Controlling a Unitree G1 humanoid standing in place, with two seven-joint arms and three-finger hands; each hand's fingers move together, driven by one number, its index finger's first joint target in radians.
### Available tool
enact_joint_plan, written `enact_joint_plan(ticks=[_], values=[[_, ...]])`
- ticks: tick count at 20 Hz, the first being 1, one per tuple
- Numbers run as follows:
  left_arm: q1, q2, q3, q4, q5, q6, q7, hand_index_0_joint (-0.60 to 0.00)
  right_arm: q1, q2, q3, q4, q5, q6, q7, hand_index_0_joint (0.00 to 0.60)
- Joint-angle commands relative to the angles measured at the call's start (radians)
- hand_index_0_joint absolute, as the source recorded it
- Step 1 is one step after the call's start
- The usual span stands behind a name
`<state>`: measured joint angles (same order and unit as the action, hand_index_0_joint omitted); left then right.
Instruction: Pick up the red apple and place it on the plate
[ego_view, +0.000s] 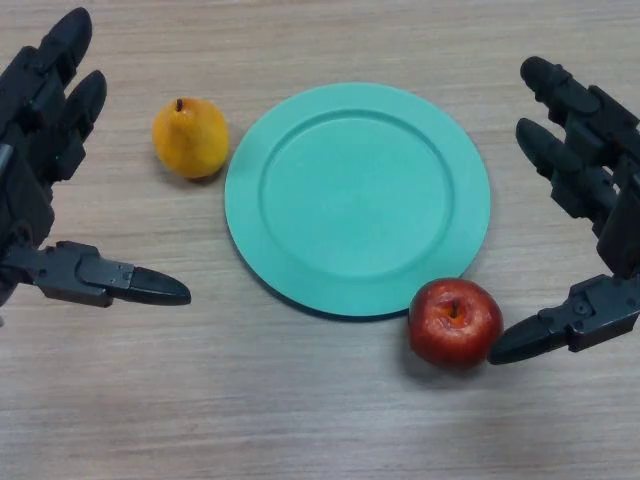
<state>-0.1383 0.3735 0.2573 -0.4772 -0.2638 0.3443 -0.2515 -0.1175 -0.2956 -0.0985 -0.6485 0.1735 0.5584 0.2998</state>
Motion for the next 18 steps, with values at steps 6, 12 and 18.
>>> enact_joint_plan(ticks=[6, 12, 18], values=[[-0.018, 0.032, 0.074, -0.048, -0.008, -0.131, 0.021, 0.000, -0.005, -0.023, -0.084, -0.046, -0.002, -0.137, -0.017, 0.000], [0.010, 0.021, 0.060, 0.009, 0.095, -0.173, -0.043, 0.000, 0.120, 0.027, -0.015, 0.098, -0.198, -0.427, -0.017, 0.000], [0.001, 0.010, 0.034, 0.011, 0.102, -0.161, -0.041, 0.000, 0.215, 0.088, 0.098, 0.290, -0.327, -0.645, -0.197, 0.000]])
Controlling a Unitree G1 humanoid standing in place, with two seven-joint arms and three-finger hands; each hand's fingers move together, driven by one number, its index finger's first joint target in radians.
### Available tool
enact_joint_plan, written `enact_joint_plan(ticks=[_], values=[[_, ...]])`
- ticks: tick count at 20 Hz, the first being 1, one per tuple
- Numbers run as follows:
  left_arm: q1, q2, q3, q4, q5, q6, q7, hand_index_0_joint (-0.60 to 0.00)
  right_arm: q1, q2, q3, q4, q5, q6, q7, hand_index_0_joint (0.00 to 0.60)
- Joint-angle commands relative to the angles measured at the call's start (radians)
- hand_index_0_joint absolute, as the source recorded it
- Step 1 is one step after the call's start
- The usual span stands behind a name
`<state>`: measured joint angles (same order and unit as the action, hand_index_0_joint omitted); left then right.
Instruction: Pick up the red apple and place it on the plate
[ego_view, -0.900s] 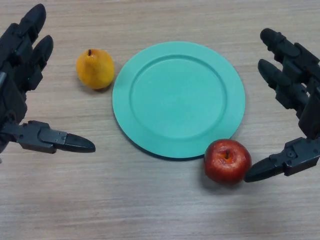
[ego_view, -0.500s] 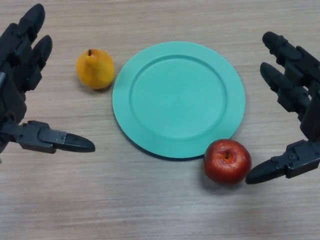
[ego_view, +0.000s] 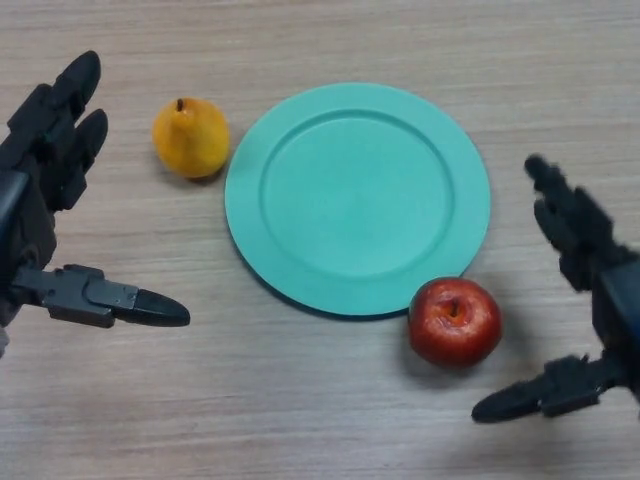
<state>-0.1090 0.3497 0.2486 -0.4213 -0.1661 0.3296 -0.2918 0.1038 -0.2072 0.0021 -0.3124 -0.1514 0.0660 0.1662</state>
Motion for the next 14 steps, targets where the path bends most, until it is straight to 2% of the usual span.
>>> enact_joint_plan(ticks=[1, 4, 5, 6, 7, 9, 14], values=[[-0.026, 0.031, 0.037, -0.044, 0.005, -0.139, -0.006, 0.000, -0.006, 0.007, 0.038, -0.026, -0.014, -0.143, -0.098, 0.000], [-0.033, 0.028, 0.023, -0.057, 0.012, -0.103, -0.003, 0.000, -0.023, 0.015, 0.090, 0.022, -0.015, -0.118, -0.137, 0.000], [-0.033, 0.028, 0.024, -0.062, 0.009, -0.097, -0.003, 0.000, -0.024, 0.015, 0.092, 0.025, -0.017, -0.111, -0.141, 0.150], [-0.033, 0.027, 0.027, -0.065, 0.005, -0.092, -0.004, 0.000, -0.025, 0.016, 0.094, 0.026, -0.021, -0.101, -0.146, 0.250], [-0.034, 0.028, 0.034, -0.068, -0.010, -0.087, 0.001, 0.000, -0.026, 0.016, 0.098, 0.029, -0.027, -0.073, -0.157, 0.400], [-0.029, 0.028, 0.049, -0.070, -0.042, -0.088, 0.024, 0.000, -0.035, 0.017, 0.104, 0.036, -0.029, -0.007, -0.178, 0.600], [0.000, 0.028, 0.068, -0.102, -0.033, -0.055, -0.018, 0.000, -0.070, 0.005, 0.064, -0.031, -0.026, 0.061, -0.126, 0.600]])
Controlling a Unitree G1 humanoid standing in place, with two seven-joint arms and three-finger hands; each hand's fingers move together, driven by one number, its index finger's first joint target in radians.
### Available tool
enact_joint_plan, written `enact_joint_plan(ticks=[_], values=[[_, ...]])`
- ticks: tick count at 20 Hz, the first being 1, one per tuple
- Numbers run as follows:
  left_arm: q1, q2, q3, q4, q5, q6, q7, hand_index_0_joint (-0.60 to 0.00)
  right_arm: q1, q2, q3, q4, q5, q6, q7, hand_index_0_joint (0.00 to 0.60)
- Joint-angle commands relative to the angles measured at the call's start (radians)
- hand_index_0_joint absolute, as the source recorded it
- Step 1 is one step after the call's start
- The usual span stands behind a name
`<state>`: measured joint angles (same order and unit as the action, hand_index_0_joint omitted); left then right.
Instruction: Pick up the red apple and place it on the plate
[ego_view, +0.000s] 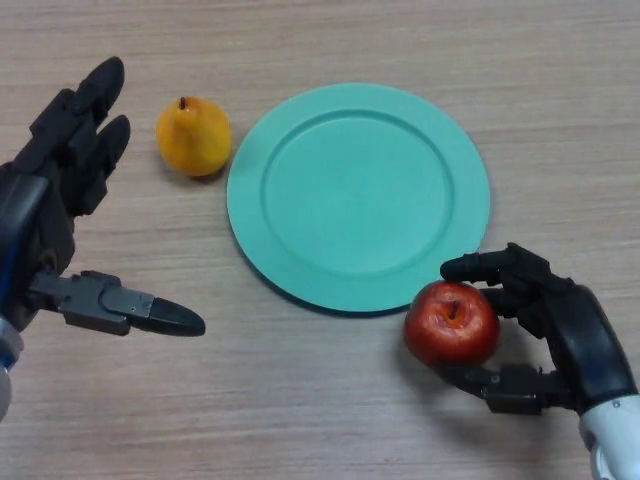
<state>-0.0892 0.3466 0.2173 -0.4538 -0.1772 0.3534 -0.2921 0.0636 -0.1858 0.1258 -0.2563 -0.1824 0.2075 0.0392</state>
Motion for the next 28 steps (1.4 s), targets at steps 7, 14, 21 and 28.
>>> enact_joint_plan(ticks=[7, 14, 21, 28], values=[[-0.030, 0.047, 0.130, -0.133, -0.104, -0.005, -0.047, 0.000, -0.312, -0.006, -0.064, -0.036, 0.094, 0.060, 0.047, 0.600], [-0.021, 0.049, 0.138, -0.113, -0.119, -0.052, -0.041, 0.000, -0.633, -0.004, -0.015, 0.530, 0.148, -0.177, -0.113, 0.600], [-0.012, 0.053, 0.159, -0.074, -0.112, -0.087, -0.045, 0.000, -0.684, -0.004, 0.016, 0.661, 0.095, -0.191, -0.146, 0.300], [-0.046, 0.062, 0.161, -0.058, -0.194, -0.027, 0.027, 0.000, -0.617, -0.004, -0.061, 0.373, 0.083, -0.104, -0.052, 0.000]])
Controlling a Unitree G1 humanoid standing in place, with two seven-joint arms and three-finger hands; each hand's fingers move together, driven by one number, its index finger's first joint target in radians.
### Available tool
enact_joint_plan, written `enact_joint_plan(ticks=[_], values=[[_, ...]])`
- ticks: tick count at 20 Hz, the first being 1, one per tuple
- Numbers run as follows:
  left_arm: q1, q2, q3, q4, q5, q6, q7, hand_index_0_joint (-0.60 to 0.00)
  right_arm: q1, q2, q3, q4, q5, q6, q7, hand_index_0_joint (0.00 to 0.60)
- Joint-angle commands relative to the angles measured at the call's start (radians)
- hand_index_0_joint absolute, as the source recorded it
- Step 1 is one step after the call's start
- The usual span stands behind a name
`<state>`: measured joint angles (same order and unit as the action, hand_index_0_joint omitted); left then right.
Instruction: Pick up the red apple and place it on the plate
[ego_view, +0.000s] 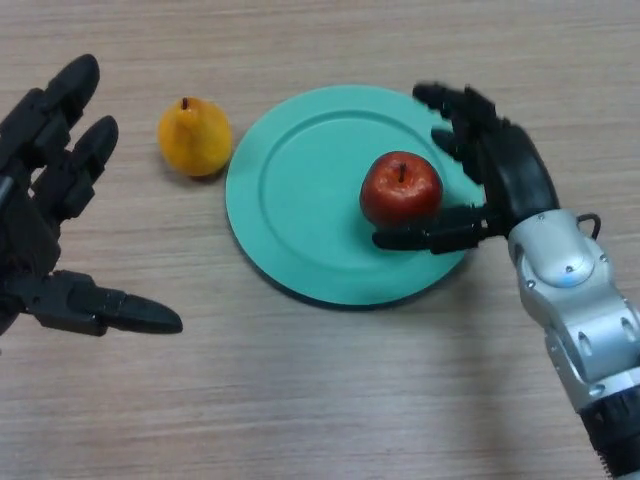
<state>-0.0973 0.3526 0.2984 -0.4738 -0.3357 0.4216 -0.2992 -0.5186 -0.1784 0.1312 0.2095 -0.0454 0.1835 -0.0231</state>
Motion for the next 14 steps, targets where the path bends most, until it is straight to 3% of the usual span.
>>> enact_joint_plan(ticks=[1, 5, 9, 14], values=[[-0.038, 0.064, 0.075, -0.047, -0.035, -0.091, 0.032, 0.000, 0.013, -0.018, -0.084, -0.210, -0.069, -0.058, 0.070, 0.000], [-0.045, 0.059, 0.051, -0.053, -0.003, -0.107, 0.028, 0.000, 0.154, -0.068, -0.146, -0.505, -0.054, 0.067, 0.197, 0.000], [-0.055, 0.049, 0.031, -0.051, 0.022, -0.117, 0.050, 0.000, 0.242, -0.110, -0.230, -0.707, 0.081, 0.228, 0.234, 0.000], [-0.099, 0.058, 0.018, -0.059, 0.029, -0.079, 0.109, 0.000, 0.274, -0.152, -0.281, -0.796, 0.162, 0.288, 0.274, 0.000]])
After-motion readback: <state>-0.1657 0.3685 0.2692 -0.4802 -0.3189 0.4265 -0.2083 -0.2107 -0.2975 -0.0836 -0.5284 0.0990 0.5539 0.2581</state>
